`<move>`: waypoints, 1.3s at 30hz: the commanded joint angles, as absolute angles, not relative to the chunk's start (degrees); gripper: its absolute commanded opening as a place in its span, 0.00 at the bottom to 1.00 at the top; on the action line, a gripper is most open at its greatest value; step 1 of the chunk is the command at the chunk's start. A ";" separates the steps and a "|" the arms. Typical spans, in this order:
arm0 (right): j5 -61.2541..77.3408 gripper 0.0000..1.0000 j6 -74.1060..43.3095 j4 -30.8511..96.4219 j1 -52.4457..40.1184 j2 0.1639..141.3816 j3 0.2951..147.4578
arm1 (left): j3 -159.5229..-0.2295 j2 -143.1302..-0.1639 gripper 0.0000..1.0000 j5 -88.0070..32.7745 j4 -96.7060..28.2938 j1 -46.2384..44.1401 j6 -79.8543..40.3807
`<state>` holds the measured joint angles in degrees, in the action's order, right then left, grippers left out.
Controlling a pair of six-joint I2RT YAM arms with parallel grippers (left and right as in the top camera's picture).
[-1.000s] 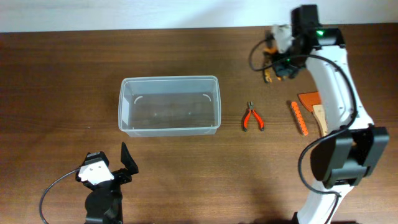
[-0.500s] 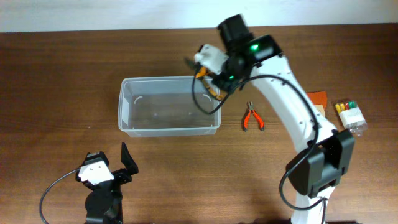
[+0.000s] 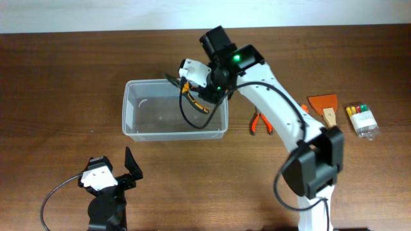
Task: Pack container
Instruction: 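Carry the pliers left and release them into the clear container, then move the right gripper back over the red-handled cutters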
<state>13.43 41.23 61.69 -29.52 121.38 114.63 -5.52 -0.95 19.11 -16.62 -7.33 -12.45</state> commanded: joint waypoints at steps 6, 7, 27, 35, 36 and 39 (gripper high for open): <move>16.34 0.04 41.78 60.58 -30.57 126.30 114.54 | -5.32 -0.69 0.99 19.31 -16.71 -7.51 -11.94; 16.34 0.04 41.78 60.95 -30.61 126.80 114.54 | -5.32 -0.69 0.99 19.31 -16.71 -7.51 -11.94; 16.73 0.47 41.54 62.63 -30.89 130.72 114.54 | -5.32 -0.69 0.99 19.31 -16.71 -7.51 -11.94; 16.95 0.78 34.72 63.61 -30.15 127.55 122.23 | -5.32 -0.69 0.99 19.31 -16.71 -7.51 -11.94; 14.33 0.81 29.30 66.06 -29.39 126.32 128.92 | -5.32 -0.69 0.99 19.33 -16.71 -7.51 -11.94; 5.85 0.81 21.41 75.31 -26.74 125.29 143.00 | -5.32 -0.69 0.99 19.31 -16.71 -7.51 -11.94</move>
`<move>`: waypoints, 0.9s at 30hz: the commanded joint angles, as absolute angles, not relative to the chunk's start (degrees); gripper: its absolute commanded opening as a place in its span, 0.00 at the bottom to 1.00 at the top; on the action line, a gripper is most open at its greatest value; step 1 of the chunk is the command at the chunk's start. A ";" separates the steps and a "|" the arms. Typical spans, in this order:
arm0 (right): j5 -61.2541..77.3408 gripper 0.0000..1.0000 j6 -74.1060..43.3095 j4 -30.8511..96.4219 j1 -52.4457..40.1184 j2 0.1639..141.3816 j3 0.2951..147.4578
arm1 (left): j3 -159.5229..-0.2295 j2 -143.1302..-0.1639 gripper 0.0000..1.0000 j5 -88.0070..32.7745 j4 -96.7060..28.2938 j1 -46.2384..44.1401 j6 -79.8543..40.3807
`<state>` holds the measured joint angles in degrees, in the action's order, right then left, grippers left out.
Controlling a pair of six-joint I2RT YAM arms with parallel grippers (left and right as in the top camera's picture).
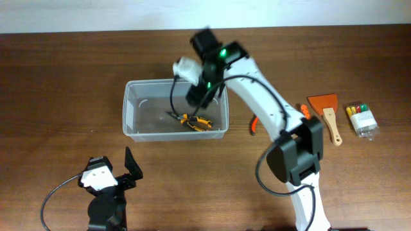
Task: Pack container
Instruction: 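Move the right gripper back over the red-handled cutters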
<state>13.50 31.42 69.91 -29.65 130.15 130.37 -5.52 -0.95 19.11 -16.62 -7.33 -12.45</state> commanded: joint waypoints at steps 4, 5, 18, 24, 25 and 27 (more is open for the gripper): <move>-0.91 0.78 13.91 88.36 -20.12 125.08 155.85 | -5.32 -0.69 0.99 19.31 -16.71 -7.51 -11.94; -0.67 0.72 12.62 93.19 -16.21 125.08 157.38 | -5.32 -0.69 0.99 19.31 -16.71 -7.51 -11.94; 5.17 0.63 10.09 87.79 -2.31 125.25 121.36 | -5.32 -0.69 0.99 19.31 -16.71 -7.51 -11.94; 5.37 0.63 9.52 74.96 -2.57 125.25 103.59 | -5.32 -0.69 0.99 19.33 -16.71 -7.51 -11.94; 5.37 0.63 9.52 73.43 -2.61 125.25 101.32 | -5.32 -0.69 0.99 19.31 -16.71 -7.51 -11.94; 5.37 0.63 9.54 71.85 -2.61 125.25 98.83 | -5.32 -0.69 0.99 19.31 -16.71 -7.51 -11.94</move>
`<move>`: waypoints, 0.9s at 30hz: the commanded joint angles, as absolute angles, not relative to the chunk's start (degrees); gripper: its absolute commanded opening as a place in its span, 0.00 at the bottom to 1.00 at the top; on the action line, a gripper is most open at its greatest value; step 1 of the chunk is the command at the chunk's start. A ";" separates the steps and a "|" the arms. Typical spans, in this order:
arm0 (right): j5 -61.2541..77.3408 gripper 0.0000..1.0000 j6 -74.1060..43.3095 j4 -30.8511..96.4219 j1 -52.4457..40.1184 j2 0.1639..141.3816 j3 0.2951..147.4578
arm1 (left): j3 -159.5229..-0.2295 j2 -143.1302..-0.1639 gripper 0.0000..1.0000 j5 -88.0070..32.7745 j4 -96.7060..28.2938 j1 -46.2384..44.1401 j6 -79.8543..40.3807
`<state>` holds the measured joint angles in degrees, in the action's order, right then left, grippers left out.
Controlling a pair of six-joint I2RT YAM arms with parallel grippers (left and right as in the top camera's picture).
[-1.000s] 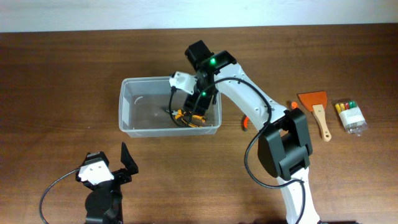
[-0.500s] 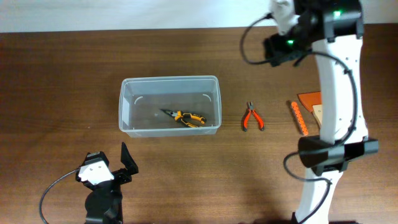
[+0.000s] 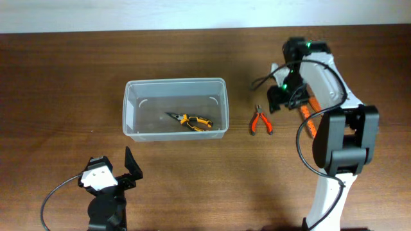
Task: Pack container
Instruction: 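Move the right gripper back over the red-handled cutters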
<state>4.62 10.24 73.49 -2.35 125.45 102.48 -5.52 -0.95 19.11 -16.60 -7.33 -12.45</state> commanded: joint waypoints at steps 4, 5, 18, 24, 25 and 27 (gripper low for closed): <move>5.41 0.63 9.56 68.90 -2.66 125.25 94.94 | -5.32 -0.69 0.99 19.31 -16.71 -7.51 -11.94; 5.41 0.63 9.58 68.71 -2.66 125.25 94.54 | -5.32 -0.69 0.99 19.31 -16.71 -7.51 -11.94; 5.04 0.61 8.05 65.73 -10.11 125.43 93.36 | -5.32 -0.69 0.99 19.31 -16.71 -7.51 -11.94; 3.81 0.58 8.03 65.28 -9.34 126.06 92.09 | -5.32 -0.69 0.99 19.31 -16.71 -7.51 -11.94; 3.79 0.58 8.05 65.21 -9.26 126.06 92.01 | -5.32 -0.69 0.99 19.31 -16.71 -7.51 -11.94; 3.81 0.55 8.05 64.69 -9.19 126.06 91.59 | -5.32 -0.69 0.99 19.31 -16.71 -7.51 -11.94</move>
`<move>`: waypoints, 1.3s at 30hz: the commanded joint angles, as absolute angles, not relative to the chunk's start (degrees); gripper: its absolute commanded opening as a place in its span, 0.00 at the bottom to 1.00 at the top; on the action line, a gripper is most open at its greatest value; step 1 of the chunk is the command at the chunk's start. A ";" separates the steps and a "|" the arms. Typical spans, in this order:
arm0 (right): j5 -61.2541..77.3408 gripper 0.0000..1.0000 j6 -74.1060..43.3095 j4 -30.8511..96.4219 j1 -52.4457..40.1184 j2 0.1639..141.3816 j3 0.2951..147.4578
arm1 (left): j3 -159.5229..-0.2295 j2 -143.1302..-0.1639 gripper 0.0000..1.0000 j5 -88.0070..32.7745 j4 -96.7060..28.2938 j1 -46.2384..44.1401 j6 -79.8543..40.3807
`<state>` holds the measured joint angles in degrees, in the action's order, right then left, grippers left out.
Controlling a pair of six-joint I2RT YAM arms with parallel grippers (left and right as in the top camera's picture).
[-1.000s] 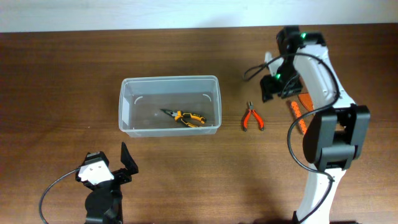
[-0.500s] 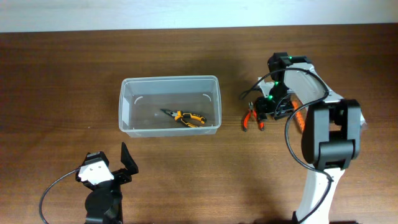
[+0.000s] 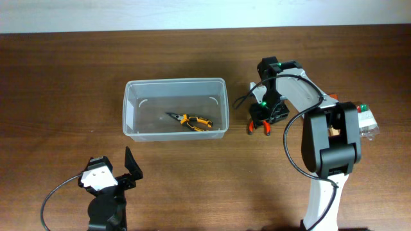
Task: Pack container
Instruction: 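Move the right gripper back over the red-handled cutters, then grasp the red cutters and drop them into the container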
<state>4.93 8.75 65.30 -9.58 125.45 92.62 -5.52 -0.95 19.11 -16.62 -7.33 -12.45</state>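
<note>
A clear plastic container (image 3: 131, 108) stands left of the table's middle, with yellow-and-black pliers (image 3: 190, 120) lying on its floor. Red-handled pliers (image 3: 252, 128) lie on the table just right of the container. My right gripper (image 3: 262, 119) is directly over them, pointing down, and its fingers look spread, so it is open. The wrist hides most of the red pliers; only the handle ends show. My left gripper (image 3: 131, 172) rests open near the front left, far from everything.
A clear box of coloured markers (image 3: 366, 121) lies at the far right, partly behind the right arm. The arm hides what lies beside that box. The container's right wall is close to the right gripper.
My right gripper was open to the upper right of the red pliers; now it is further left and nearer, right over them. Container, yellow pliers and left arm are unchanged.
At first my right gripper held the yellow pliers over the container's right end. Then the pliers lay inside and the gripper was above the back wall. Afterwards the arm was to the right of the red pliers, and now the gripper sits over them.
</note>
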 commanded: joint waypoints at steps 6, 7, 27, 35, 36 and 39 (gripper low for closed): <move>3.84 0.36 8.03 62.63 -9.21 126.06 88.55 | -5.32 -0.69 0.99 19.31 -16.71 -7.51 -11.94; 3.84 0.32 8.03 62.13 -9.21 126.06 87.74 | -5.32 -0.69 0.99 19.31 -16.71 -7.51 -11.94; 0.30 0.04 8.75 76.25 -9.56 123.48 126.43 | -5.32 -0.69 0.99 19.31 -16.71 -7.51 -11.94; 1.13 0.04 10.07 83.48 -16.45 123.57 142.85 | -5.32 -0.69 0.99 19.31 -16.71 -7.51 -11.94; 1.50 0.04 11.27 83.68 -17.76 123.81 142.50 | -5.32 -0.69 0.99 19.31 -16.71 -7.51 -11.94; 1.48 0.04 12.19 83.72 -22.02 124.14 141.91 | -5.32 -0.69 0.99 19.31 -16.71 -7.51 -11.94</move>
